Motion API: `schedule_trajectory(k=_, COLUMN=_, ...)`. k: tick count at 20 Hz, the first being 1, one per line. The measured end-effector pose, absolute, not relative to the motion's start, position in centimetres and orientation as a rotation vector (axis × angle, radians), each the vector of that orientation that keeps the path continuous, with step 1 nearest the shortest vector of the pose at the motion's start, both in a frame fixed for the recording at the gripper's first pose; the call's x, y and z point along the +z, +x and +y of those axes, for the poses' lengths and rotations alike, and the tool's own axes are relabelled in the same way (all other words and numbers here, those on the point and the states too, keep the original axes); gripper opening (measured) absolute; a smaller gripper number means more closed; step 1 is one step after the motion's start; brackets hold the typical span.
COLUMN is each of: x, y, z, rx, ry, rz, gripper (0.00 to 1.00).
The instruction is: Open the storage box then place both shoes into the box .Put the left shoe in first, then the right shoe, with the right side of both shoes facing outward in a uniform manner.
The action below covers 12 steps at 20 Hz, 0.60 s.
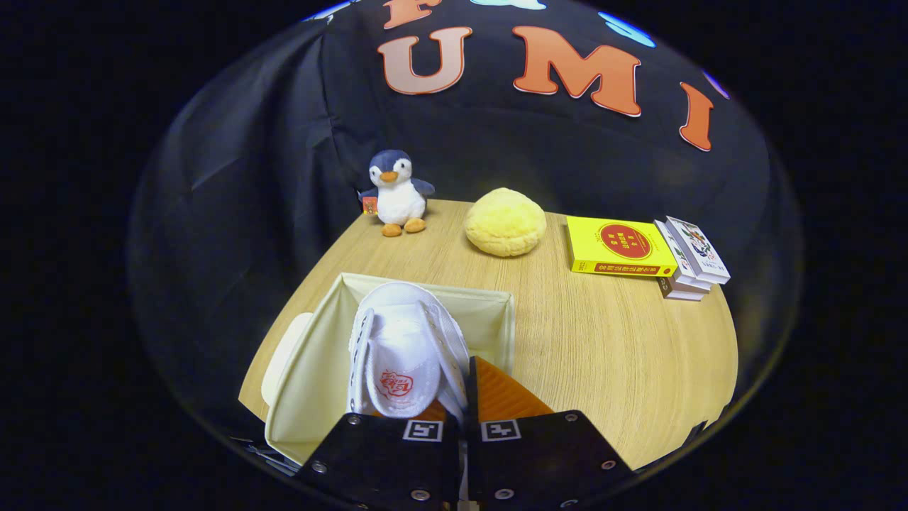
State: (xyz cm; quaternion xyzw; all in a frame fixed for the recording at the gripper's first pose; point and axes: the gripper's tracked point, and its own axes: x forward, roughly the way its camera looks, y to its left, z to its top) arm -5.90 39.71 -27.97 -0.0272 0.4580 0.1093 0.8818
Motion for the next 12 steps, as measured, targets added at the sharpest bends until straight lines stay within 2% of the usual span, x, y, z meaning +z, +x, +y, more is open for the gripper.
schedule_trajectory(k=2, x=-29.0, y=-6.2, z=39.8, rx=0.205, ry=-0.083, rz=1.009, gripper=0.10)
schedule_trajectory(k=3, x=-29.2, y=-6.3, z=40.2, rx=0.210, ry=-0.095, rz=1.033, gripper=0.16)
schedule_trajectory(k=5, x=-29.1, y=-6.9, z=40.1, rx=0.215, ry=-0.124, rz=1.068, gripper=0.18)
schedule_trajectory(k=12, x=-24.3, y=-6.3, z=39.1, rx=0.285, ry=-0.052, rz=0.986, gripper=0.21)
